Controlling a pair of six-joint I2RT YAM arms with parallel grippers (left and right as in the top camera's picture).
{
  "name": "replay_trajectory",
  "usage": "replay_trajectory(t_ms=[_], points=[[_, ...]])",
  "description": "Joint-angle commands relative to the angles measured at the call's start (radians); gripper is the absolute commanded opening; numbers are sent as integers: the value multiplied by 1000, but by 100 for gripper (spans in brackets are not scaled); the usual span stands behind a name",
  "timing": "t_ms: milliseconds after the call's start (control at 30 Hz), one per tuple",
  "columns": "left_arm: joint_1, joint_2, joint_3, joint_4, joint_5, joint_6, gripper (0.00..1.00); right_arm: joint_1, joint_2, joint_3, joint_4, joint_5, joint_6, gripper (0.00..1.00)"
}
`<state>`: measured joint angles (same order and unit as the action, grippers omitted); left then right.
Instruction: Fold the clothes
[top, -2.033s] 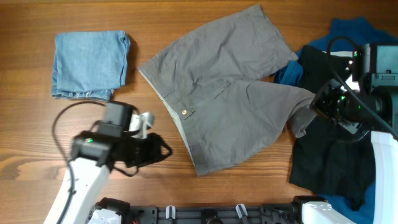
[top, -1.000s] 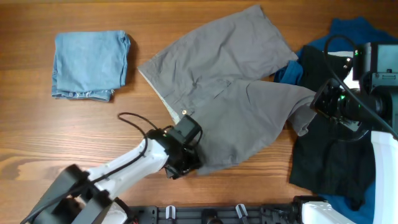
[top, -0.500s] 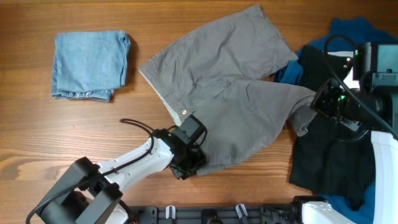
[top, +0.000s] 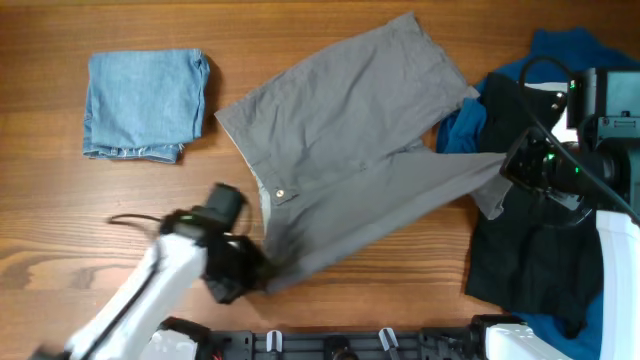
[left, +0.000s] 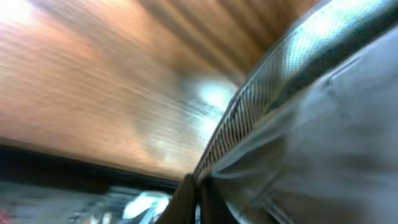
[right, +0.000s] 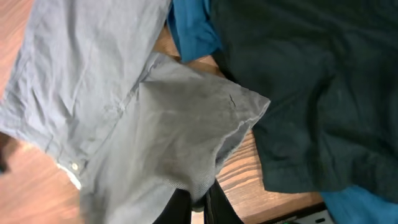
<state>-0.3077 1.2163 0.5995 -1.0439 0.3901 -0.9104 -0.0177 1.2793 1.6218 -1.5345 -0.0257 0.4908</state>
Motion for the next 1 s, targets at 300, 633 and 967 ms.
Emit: replay_trajectory(t_ms=[300, 633, 967], points=[[382, -293, 487, -546, -260, 354, 4, -3, -26, 17, 95, -1, -25, 4], [-87, -195, -70, 168, 109, 40, 59, -3, -26, 17, 82, 0, 35, 4], [-521, 373, -109, 745, 115, -359, 56, -3, -26, 15, 79, 3, 32, 4]])
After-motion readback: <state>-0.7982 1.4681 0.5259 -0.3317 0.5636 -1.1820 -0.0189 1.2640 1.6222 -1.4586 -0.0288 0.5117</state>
